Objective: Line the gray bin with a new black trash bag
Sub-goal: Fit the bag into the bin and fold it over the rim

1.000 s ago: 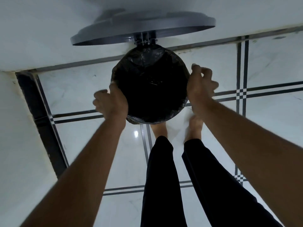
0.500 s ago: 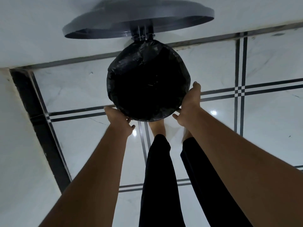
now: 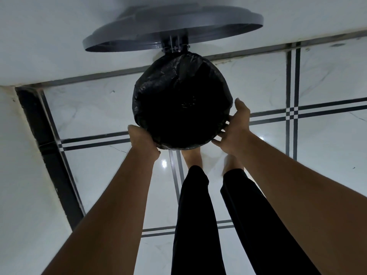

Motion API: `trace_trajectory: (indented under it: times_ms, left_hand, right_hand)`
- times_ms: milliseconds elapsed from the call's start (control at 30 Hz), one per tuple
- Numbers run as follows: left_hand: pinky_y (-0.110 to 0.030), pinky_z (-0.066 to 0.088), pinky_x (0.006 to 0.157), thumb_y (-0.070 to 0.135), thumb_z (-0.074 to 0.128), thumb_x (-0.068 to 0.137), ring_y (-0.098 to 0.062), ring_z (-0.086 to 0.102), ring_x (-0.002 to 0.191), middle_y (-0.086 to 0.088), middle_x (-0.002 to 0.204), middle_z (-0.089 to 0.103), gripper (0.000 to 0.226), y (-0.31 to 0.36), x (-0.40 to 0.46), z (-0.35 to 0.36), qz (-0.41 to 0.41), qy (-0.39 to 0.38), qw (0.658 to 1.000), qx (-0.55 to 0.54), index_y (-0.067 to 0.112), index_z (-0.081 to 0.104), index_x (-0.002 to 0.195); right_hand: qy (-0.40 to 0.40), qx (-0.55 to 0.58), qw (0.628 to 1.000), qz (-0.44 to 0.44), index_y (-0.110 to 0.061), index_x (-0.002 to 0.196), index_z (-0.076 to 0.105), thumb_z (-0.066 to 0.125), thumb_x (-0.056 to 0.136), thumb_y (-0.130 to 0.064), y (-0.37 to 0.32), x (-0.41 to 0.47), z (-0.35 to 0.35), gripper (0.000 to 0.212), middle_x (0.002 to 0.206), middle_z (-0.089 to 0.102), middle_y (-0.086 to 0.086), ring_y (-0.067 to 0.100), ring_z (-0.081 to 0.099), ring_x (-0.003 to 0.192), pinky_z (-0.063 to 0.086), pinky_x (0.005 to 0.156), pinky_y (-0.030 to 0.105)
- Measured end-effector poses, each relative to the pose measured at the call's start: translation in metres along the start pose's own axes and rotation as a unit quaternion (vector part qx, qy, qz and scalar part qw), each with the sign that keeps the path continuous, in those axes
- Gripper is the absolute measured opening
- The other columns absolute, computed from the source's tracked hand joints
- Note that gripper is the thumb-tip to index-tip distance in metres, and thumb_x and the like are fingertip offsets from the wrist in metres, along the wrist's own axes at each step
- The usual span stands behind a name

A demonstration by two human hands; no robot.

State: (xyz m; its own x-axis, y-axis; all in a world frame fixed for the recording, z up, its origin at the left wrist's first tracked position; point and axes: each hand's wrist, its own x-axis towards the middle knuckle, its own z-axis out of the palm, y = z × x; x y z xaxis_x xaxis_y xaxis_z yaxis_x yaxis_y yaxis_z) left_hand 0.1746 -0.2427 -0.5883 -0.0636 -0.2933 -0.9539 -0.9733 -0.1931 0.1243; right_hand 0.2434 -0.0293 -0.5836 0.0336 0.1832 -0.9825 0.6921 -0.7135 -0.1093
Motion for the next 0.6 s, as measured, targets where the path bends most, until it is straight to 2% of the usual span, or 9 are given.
trace_trajectory:
  times_ms: [67,100,200,267,333,367,433,500,600]
  left_hand:
    - [-0.046,0.041,0.099,0.046,0.025,0.103,-0.024,0.058,0.125,0.0,0.14,0.063,0.055,0.004,-0.001,0.004,0.028,0.021,0.999,0.011,0.027,0.057,0.143]
    - [-0.045,0.043,0.101,0.051,0.024,0.104,-0.025,0.058,0.125,0.0,0.138,0.063,0.057,0.006,0.0,0.006,0.039,0.012,0.999,0.011,0.027,0.057,0.144]
    - [-0.052,0.034,0.123,0.066,0.02,0.103,-0.029,0.051,0.141,-0.003,0.152,0.057,0.071,0.013,-0.003,0.007,0.032,-0.03,0.999,0.002,0.027,0.049,0.155]
    - [-0.058,0.021,0.127,0.069,0.02,0.102,-0.031,0.044,0.149,-0.006,0.16,0.05,0.076,0.02,-0.003,0.007,0.008,-0.02,1.0,0.007,0.024,0.042,0.159]
    - [-0.061,0.015,0.126,0.062,0.023,0.103,-0.03,0.043,0.149,-0.005,0.16,0.049,0.071,0.026,-0.002,0.006,-0.019,0.017,0.999,0.029,0.023,0.042,0.158]
    - [-0.06,0.018,0.124,0.056,0.024,0.103,-0.029,0.044,0.147,-0.004,0.158,0.052,0.065,0.028,0.0,0.006,-0.019,0.034,0.998,0.044,0.022,0.046,0.155]
    - [-0.051,0.037,0.11,0.045,0.027,0.104,-0.03,0.054,0.131,-0.004,0.139,0.061,0.055,0.032,0.001,0.006,0.023,0.072,0.993,0.085,0.019,0.053,0.145]
    - [-0.042,0.047,0.089,0.047,0.033,0.101,-0.028,0.058,0.108,-0.003,0.122,0.062,0.055,0.038,0.0,0.007,0.087,0.123,0.983,0.107,0.018,0.055,0.142]
    - [-0.045,0.046,0.1,0.064,0.038,0.098,-0.027,0.056,0.125,0.0,0.144,0.057,0.066,0.048,0.005,0.012,0.199,0.126,0.963,0.131,0.024,0.053,0.149]
  right_hand:
    - [-0.008,0.008,1.0,0.004,-0.026,0.155,0.06,0.035,0.106,-0.072,0.0,0.006,-0.001,0.071,0.152,0.065,0.004,0.03,0.057,0.144,0.032,0.13,0.057]
    - [0.001,0.008,1.0,-0.001,-0.024,0.153,0.061,0.035,0.107,-0.069,0.001,0.007,0.0,0.07,0.15,0.065,0.003,0.029,0.056,0.144,0.032,0.129,0.056]
    - [0.075,0.004,0.997,-0.024,-0.029,0.143,0.059,0.037,0.097,-0.065,-0.001,0.011,0.008,0.063,0.145,0.064,0.001,0.028,0.06,0.133,0.044,0.11,0.053]
    - [0.133,0.005,0.99,-0.037,-0.036,0.15,0.054,0.04,0.081,-0.069,0.0,0.021,0.008,0.078,0.152,0.057,-0.001,0.028,0.057,0.132,0.043,0.106,0.052]
    - [0.112,-0.01,0.992,-0.063,-0.033,0.155,0.052,0.04,0.095,-0.063,-0.002,0.017,0.012,0.068,0.146,0.06,-0.002,0.024,0.059,0.127,0.046,0.104,0.048]
    - [0.081,-0.036,0.993,-0.077,-0.03,0.156,0.054,0.036,0.105,-0.057,-0.003,0.014,0.014,0.06,0.141,0.063,-0.002,0.022,0.061,0.122,0.05,0.104,0.047]
    - [0.042,-0.07,0.992,-0.091,-0.029,0.157,0.055,0.026,0.114,-0.053,-0.004,0.016,0.014,0.057,0.141,0.065,0.0,0.023,0.061,0.126,0.051,0.114,0.048]
    - [0.029,-0.071,0.994,-0.078,-0.028,0.156,0.058,0.024,0.115,-0.053,-0.008,0.016,0.011,0.059,0.145,0.066,0.002,0.024,0.061,0.13,0.048,0.114,0.045]
    - [0.045,-0.096,0.992,-0.071,-0.022,0.154,0.058,0.026,0.114,-0.053,-0.017,0.022,0.011,0.06,0.131,0.064,-0.002,0.018,0.06,0.103,0.039,0.097,0.041]
